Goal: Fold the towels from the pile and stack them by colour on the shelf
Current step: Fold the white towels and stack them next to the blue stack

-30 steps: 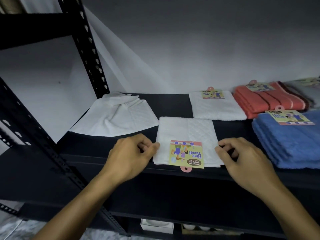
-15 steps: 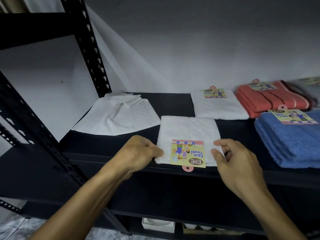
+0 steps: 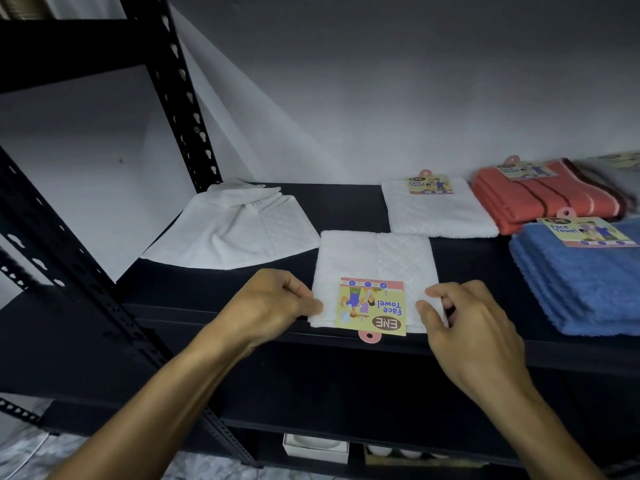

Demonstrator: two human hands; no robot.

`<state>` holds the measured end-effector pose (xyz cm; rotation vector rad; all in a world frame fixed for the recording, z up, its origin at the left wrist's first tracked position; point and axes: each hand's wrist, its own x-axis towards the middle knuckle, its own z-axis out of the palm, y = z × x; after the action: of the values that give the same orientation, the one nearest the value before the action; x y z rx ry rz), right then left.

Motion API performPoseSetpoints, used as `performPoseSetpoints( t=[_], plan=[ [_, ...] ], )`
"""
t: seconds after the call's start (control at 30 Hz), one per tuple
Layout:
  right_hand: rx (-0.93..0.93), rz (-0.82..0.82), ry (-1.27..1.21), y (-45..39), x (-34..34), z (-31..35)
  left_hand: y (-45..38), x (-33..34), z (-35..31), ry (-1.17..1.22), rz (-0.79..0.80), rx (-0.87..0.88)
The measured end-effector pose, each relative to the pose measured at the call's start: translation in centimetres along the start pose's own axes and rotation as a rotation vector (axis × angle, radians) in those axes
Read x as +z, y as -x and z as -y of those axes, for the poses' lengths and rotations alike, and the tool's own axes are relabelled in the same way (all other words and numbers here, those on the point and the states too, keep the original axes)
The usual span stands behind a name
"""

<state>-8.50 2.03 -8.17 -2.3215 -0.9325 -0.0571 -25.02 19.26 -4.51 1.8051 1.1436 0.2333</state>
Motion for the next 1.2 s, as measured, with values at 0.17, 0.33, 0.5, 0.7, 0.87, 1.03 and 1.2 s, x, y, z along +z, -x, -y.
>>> performPoseSetpoints(
  t=[0.17, 0.33, 0.5, 0.7, 0.87, 1.03, 1.2],
  plan=[
    [-0.06, 0.0, 0.089, -0.7, -0.9, -0.1, 0.1, -0.3, -0.4, -0.122, -0.118, 0.097],
    [-0.271, 0.125, 0.09, -5.3, -0.8, 1.6, -3.5, 1.3, -2.3, -0.405, -0.137, 0.485],
    [-0.367, 0.505, 0.221, -8.1, 2.3, 1.6, -6.8, 3.8, -2.3, -0.835, 0.121, 0.51],
    [-0.354, 0.587, 0.276, -8.5, 2.8, 0.8, -7.7, 3.0, -1.7, -1.032, 0.151, 0.472],
    [-0.364, 0.595, 0.263, -8.7, 1.9, 1.3, -7.9, 2.5, -2.4, -1.03, 0.147, 0.486],
    [-0.493, 0.212, 0.16, -4.6, 0.2, 3.2, -9.6, 0.9, -3.7, -0.898, 0.128, 0.748],
    [-0.661, 0.44, 0.114, -2.0, 1.0, 2.7, -9.2, 0.9, -2.6, -1.046, 0.148, 0.788]
  ],
)
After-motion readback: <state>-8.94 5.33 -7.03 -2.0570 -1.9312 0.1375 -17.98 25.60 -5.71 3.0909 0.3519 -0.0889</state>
